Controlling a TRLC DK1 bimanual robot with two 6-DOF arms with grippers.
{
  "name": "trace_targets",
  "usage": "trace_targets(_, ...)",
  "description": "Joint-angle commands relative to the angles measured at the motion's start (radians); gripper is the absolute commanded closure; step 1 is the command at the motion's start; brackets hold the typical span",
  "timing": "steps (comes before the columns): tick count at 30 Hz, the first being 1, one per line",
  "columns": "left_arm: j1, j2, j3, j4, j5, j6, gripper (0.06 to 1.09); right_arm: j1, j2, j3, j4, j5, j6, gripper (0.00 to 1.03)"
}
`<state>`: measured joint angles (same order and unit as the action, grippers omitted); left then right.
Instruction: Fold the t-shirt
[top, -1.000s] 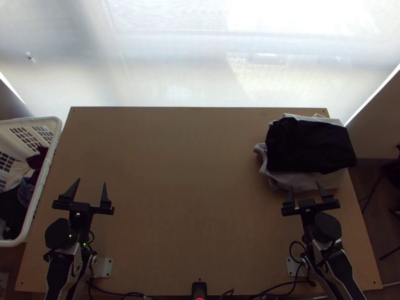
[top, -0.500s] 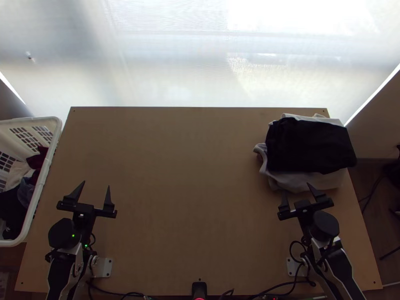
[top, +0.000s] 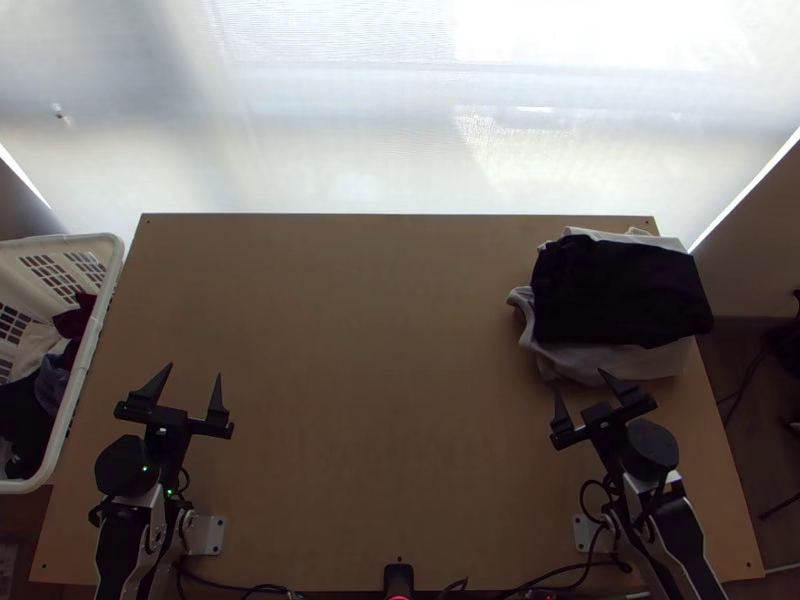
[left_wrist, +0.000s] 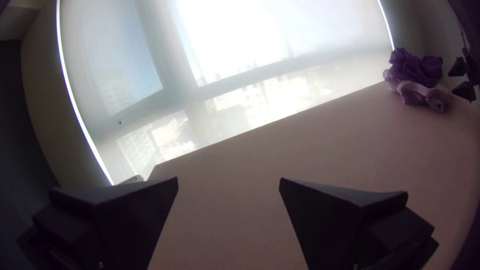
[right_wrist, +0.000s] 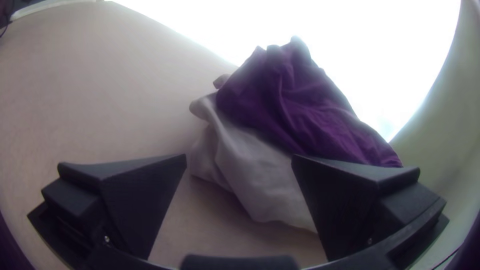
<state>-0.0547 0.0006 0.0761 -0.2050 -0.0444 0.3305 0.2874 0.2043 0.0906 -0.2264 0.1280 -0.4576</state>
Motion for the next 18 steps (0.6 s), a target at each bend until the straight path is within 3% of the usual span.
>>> trace_targets(1,0.006,-0.001,-0.001,-0.005,0.005,-0.001,0.10,-0.067,-0.075,0.001,-0.017,-0.050,-0.061,0.05)
trace_targets(4,0.006,-0.001,-0.001,-0.005,0.005,-0.001,0.10,-0.086,-0.209,0.001,-0.024,-0.051,-0.055,0.05)
trace_targets(8,0.006,-0.001,-0.001,-0.005,0.005,-0.001,0.10,-0.090,-0.206,0.003,-0.033,-0.094,-0.047,0.05)
trace_targets(18,0.006,-0.001,-0.001,-0.005,0.005,-0.001,0.10,-0.088,-0.204,0.003,-0.036,-0.103,-0.046,0.05)
